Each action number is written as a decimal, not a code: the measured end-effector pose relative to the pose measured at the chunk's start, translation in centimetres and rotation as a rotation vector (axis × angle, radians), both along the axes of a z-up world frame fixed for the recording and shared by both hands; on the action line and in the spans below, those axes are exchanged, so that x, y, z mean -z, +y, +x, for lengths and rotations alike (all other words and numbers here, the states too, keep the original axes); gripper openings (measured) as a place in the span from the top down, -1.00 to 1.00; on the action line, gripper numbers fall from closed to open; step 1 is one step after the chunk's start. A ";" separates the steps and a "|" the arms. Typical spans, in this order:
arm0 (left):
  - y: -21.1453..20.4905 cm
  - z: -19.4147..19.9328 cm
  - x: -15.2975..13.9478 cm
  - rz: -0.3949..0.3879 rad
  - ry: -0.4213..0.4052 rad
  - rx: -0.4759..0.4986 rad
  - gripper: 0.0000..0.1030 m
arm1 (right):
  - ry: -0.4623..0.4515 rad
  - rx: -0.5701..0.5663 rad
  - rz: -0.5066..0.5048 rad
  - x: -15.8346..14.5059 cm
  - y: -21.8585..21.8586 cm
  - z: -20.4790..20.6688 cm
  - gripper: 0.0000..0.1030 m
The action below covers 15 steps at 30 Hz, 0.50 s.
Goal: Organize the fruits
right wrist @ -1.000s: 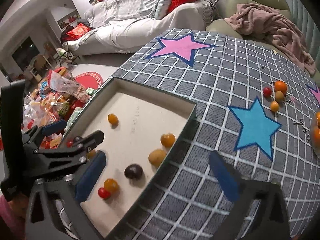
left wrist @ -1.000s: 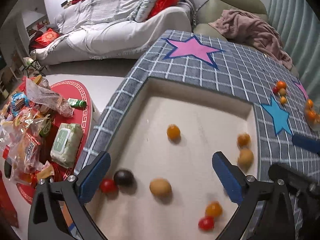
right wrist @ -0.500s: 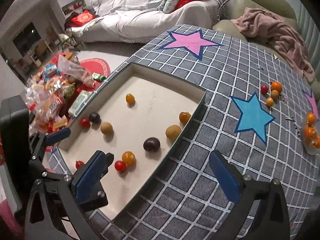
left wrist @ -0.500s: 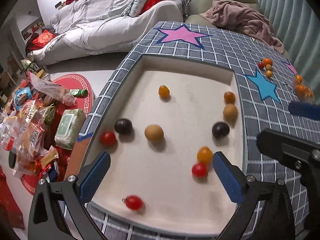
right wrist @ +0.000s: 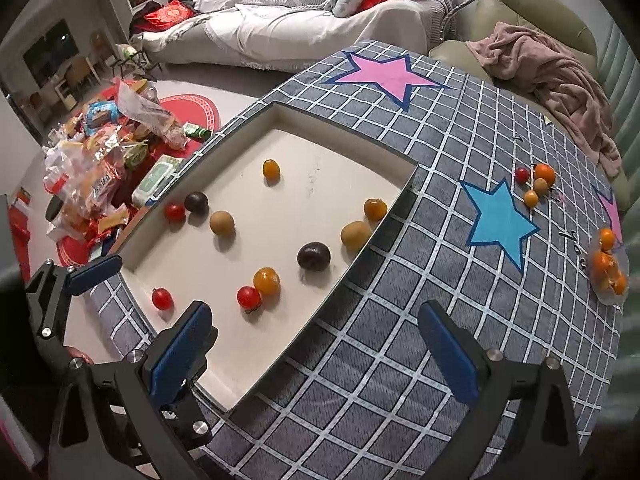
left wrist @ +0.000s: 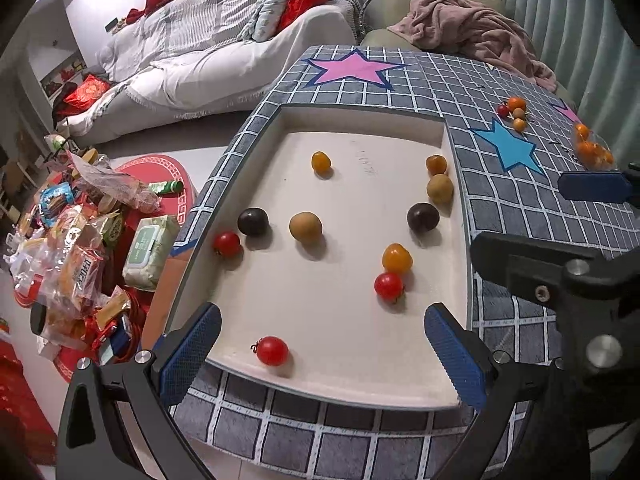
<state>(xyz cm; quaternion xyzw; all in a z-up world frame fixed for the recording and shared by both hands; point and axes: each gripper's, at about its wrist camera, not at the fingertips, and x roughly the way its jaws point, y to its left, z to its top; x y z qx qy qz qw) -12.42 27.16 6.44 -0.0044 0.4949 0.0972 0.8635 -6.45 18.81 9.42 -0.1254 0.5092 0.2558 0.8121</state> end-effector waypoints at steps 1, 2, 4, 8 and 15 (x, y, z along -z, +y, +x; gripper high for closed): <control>0.0 -0.2 -0.1 0.002 -0.001 0.002 -0.98 | 0.000 0.000 -0.002 0.0 0.0 -0.1 -0.99; 0.0 -0.3 -0.2 0.003 -0.002 0.002 -0.98 | -0.001 0.000 -0.004 -0.1 0.0 -0.2 -0.99; -0.1 -0.5 -0.3 0.006 -0.003 0.003 -0.98 | -0.002 0.001 -0.005 -0.1 0.0 -0.4 -0.99; -0.1 -1.0 -0.3 0.012 0.000 0.000 -0.98 | -0.005 0.000 -0.008 -0.2 0.0 -0.8 -0.99; -0.6 -1.7 -0.4 0.043 -0.006 0.007 -0.98 | -0.005 -0.005 -0.018 -0.1 0.0 -1.3 -0.99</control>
